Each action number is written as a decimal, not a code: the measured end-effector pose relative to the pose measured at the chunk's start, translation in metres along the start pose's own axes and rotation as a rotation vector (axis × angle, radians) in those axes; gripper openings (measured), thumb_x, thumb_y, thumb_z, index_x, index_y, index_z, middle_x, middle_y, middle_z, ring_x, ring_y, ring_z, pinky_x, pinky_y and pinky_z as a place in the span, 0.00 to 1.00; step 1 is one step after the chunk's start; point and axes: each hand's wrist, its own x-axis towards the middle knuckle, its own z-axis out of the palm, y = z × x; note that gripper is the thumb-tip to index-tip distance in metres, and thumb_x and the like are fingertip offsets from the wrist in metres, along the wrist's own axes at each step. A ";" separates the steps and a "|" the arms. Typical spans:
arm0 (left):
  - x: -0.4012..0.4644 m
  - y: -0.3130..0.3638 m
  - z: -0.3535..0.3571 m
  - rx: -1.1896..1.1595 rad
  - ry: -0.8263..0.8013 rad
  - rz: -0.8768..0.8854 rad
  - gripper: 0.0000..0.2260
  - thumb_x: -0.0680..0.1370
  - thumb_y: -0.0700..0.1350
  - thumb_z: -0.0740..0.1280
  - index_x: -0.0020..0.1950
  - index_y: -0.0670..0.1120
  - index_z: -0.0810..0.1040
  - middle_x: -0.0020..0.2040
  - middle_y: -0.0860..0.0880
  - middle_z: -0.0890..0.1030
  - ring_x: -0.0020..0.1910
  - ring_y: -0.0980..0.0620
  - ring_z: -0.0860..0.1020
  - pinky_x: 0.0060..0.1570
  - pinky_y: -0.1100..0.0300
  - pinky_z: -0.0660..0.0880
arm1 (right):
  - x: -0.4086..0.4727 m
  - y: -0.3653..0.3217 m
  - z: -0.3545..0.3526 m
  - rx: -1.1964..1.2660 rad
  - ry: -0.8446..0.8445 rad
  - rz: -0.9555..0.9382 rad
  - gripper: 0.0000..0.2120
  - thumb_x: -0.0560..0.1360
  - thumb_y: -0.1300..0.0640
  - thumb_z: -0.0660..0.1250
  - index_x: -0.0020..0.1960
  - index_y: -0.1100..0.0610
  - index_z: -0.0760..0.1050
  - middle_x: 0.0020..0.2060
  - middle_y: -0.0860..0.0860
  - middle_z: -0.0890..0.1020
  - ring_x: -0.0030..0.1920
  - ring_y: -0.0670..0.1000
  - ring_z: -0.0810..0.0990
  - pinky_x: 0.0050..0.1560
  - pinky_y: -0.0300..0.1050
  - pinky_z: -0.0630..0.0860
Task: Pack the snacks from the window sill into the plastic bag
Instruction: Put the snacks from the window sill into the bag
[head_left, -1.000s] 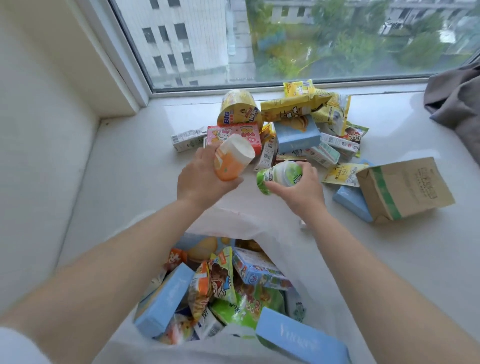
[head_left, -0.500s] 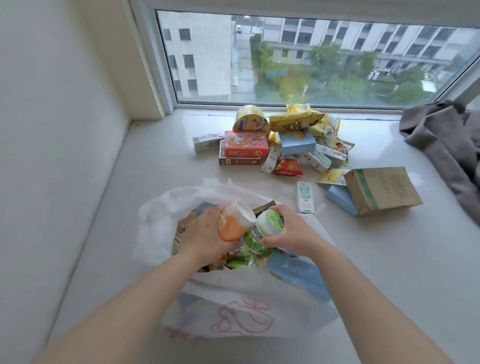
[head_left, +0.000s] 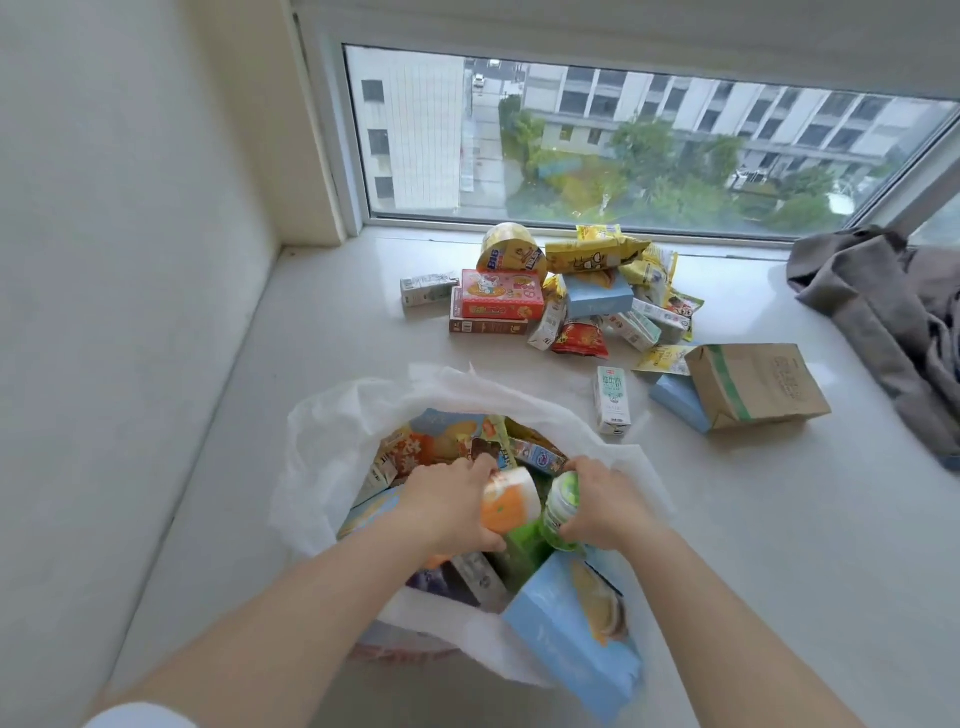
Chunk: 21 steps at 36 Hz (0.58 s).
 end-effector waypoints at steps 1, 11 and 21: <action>0.001 0.003 0.004 0.046 -0.018 0.015 0.39 0.66 0.67 0.68 0.71 0.52 0.59 0.60 0.48 0.74 0.56 0.45 0.76 0.50 0.51 0.72 | -0.001 0.002 0.002 -0.066 0.007 -0.002 0.35 0.65 0.52 0.72 0.68 0.53 0.61 0.60 0.53 0.70 0.59 0.55 0.70 0.56 0.45 0.71; 0.002 0.004 0.015 -0.001 -0.082 -0.007 0.38 0.69 0.69 0.64 0.72 0.51 0.59 0.63 0.47 0.73 0.59 0.45 0.74 0.49 0.53 0.70 | -0.003 0.021 0.025 -0.209 0.233 0.080 0.30 0.70 0.53 0.70 0.68 0.53 0.62 0.60 0.53 0.69 0.58 0.55 0.71 0.53 0.46 0.72; -0.004 0.009 0.032 -0.014 0.039 0.053 0.40 0.73 0.64 0.63 0.76 0.53 0.44 0.69 0.46 0.64 0.67 0.45 0.65 0.59 0.50 0.71 | -0.008 0.018 0.042 -0.131 0.206 -0.040 0.35 0.70 0.49 0.70 0.73 0.51 0.58 0.67 0.52 0.64 0.64 0.56 0.66 0.64 0.48 0.68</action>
